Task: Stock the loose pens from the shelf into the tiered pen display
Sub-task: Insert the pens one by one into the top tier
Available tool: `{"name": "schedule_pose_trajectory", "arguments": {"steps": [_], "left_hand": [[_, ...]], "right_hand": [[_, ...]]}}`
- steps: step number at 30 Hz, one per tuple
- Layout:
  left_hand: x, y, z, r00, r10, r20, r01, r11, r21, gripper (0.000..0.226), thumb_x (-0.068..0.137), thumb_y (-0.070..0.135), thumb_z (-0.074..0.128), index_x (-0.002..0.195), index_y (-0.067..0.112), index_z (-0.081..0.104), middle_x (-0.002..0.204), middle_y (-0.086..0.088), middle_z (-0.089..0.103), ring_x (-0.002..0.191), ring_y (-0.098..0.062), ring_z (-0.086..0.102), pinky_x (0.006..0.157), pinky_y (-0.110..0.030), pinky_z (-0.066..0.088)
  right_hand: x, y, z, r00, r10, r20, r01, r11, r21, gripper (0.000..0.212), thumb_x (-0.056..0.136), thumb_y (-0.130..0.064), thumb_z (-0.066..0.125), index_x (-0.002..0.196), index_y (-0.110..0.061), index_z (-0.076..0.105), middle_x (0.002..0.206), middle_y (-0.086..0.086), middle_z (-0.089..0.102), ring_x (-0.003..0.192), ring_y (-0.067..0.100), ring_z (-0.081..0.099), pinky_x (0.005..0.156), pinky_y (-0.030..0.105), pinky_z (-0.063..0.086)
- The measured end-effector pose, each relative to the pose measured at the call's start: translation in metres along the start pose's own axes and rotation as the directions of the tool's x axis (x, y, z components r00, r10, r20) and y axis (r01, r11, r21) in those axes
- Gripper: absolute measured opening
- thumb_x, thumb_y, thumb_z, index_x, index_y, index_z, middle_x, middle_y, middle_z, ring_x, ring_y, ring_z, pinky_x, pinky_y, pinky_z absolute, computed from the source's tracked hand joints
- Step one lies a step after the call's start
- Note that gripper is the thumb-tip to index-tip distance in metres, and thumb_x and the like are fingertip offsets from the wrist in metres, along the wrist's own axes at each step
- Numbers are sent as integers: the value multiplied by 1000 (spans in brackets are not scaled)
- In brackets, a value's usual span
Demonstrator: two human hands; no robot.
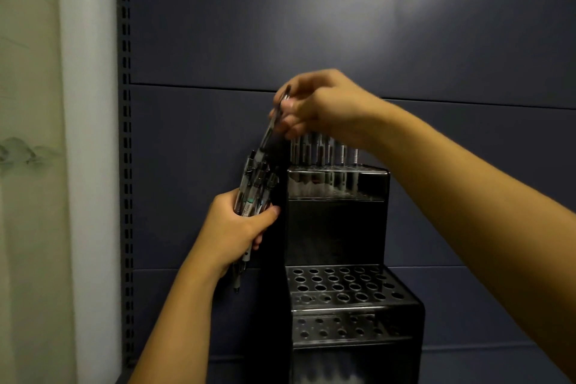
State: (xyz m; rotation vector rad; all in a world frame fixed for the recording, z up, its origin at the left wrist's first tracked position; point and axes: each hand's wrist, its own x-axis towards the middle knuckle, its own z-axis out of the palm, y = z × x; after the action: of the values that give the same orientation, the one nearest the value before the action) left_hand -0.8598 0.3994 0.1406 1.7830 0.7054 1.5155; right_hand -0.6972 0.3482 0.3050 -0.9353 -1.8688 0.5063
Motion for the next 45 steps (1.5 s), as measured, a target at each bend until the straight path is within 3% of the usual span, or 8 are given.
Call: {"name": "schedule_pose_trajectory", "arguments": {"steps": [4,8,12,21,32,35,40,45], "left_hand": [[0,-2,2,1000,-28,-7,28,999,-21,17,88,13,76,82,3,63,52,-5,53,47,-16,50,47,-28,47],[0,-4,6,999,-24,-21,23,999,-48,18,88,12,75,79,6,61,50,-4,52,45,-14,49,45,-27,46],[2,-6,6,997,-23,-75,15,995,-97,19,87,14,77,78,5,64,55,-8,54,47,-17,49,45,-29,45],[2,-8,6,997,-32,-73,25,995,-96,25,88,15,77,71,9,61,54,-7,54,47,-17,49,46,-29,45],[3,-10,7,997,-36,-66,29,995,-99,21,87,18,78,76,8,63,56,-10,55,49,-19,51,48,-31,47],[4,-9,8,997,-37,-65,30,995,-99,21,87,18,78,76,8,63,55,-10,55,48,-19,51,48,-31,46],[4,-10,7,998,-40,-57,34,994,-102,21,87,18,78,76,9,63,55,-8,56,49,-19,51,50,-32,47],[3,-8,8,997,-46,-57,40,994,-105,21,86,19,78,75,10,63,55,-7,56,49,-19,51,50,-32,47]], "right_hand": [[-2,-13,-23,983,-5,-185,35,987,158,17,102,6,45,103,0,61,92,21,54,68,23,54,70,34,60],[-10,-12,-47,935,-56,-351,66,998,17,19,102,4,50,112,4,65,82,15,58,68,21,56,63,27,55],[-13,-3,-55,904,-91,-418,67,995,-71,12,98,6,57,92,-2,64,87,21,61,76,29,59,62,28,57],[-8,14,-54,918,-49,-394,-13,988,-153,16,99,4,57,89,-5,65,82,14,67,62,15,61,60,23,58],[-12,24,-53,925,59,-376,-143,969,-200,10,96,2,64,105,1,68,82,13,66,69,19,67,65,27,61],[-13,26,-48,928,94,-361,-195,947,-256,9,95,-3,67,103,-8,68,85,13,71,71,21,71,64,28,62],[-16,24,-47,928,141,-346,-254,916,-309,6,98,-4,64,94,-4,69,81,15,73,69,22,75,58,25,60],[-18,26,-45,910,162,-380,-298,895,-332,13,95,-8,69,87,2,70,77,18,74,67,30,75,63,36,64]]}}
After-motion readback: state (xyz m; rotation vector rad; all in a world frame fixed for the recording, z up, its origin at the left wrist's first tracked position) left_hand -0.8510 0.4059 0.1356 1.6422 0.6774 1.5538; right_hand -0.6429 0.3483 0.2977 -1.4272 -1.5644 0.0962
